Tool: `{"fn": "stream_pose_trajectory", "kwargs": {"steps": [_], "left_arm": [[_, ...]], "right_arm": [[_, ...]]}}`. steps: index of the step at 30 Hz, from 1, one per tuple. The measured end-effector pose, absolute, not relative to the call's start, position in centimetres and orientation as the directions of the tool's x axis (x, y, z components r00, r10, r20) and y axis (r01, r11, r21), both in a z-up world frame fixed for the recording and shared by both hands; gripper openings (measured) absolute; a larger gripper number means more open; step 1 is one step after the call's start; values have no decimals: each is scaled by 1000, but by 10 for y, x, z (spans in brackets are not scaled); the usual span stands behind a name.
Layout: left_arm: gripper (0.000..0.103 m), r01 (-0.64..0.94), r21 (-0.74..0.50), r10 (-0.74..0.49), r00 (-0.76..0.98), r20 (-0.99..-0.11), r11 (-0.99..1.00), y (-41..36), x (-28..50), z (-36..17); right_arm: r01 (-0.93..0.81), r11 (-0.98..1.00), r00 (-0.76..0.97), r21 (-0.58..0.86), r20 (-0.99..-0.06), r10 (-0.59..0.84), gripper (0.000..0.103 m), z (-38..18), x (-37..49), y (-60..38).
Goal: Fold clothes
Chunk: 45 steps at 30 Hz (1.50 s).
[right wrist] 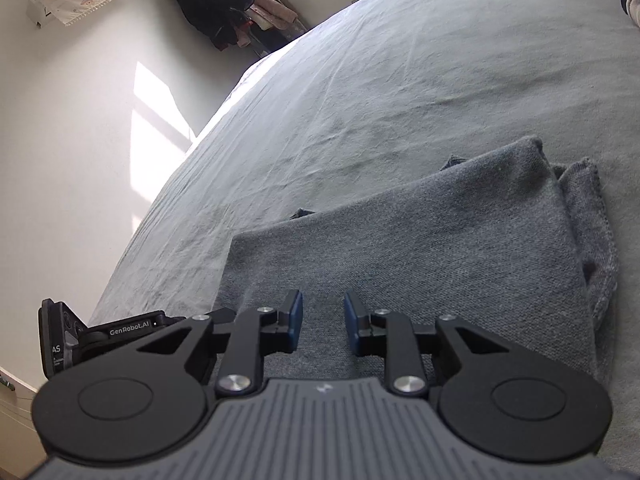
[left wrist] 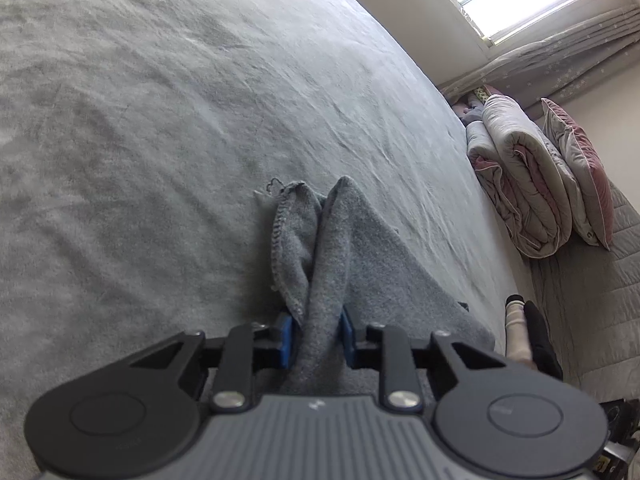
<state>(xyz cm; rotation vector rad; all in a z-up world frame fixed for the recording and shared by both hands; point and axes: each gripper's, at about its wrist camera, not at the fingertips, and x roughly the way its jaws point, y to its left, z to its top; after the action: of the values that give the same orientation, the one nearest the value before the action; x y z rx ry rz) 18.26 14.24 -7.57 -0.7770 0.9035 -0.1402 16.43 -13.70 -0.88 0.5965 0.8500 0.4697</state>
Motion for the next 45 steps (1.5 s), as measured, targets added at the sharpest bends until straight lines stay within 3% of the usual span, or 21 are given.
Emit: {"fn": "stream_pose_trajectory", "kwargs": {"steps": [2, 3, 9, 13, 17, 19, 22, 32, 35, 40, 45], "left_arm": [[19, -209, -670, -414, 646, -642, 712, 141, 181, -72], [19, -207, -672, -412, 652, -637, 711, 139, 181, -68], [18, -150, -675, -415, 687, -596, 722, 116, 179, -33], [18, -136, -673, -426, 680, -597, 727, 94, 183, -20], [17, -128, -659, -431, 661, -614, 741, 70, 188, -12], [16, -121, -652, -435, 653, -621, 749, 57, 191, -7], [14, -102, -642, -445, 639, -628, 760, 34, 194, 0], [7, -68, -650, -545, 483, -686, 757, -35, 214, -31], [7, -64, -702, -605, 456, -653, 709, -38, 210, -43], [17, 43, -731, -653, 488, -579, 681, -35, 194, -28], [23, 138, -675, -610, 584, -535, 725, -15, 168, -6]], "right_arm": [[-128, 752, 566, 647, -575, 591, 13, -20, 167, -136], [-128, 767, 569, 629, -586, 576, 0, -24, 168, -135], [-112, 746, 567, 657, -574, 591, 0, -22, 169, -146], [-70, 659, 556, 749, -519, 649, 14, -25, 171, -163], [-8, 574, 560, 819, -472, 681, 17, -25, 171, -183], [26, 515, 575, 857, -434, 694, 38, -24, 170, -196], [56, 410, 604, 910, -358, 712, 55, -22, 166, -216], [199, 174, 663, 964, -263, 701, 63, -41, 146, -271], [232, 144, 668, 962, -265, 695, 64, -47, 139, -279], [228, 169, 666, 959, -280, 691, 64, -40, 136, -281], [203, 239, 659, 949, -313, 684, 65, -27, 143, -272]]}}
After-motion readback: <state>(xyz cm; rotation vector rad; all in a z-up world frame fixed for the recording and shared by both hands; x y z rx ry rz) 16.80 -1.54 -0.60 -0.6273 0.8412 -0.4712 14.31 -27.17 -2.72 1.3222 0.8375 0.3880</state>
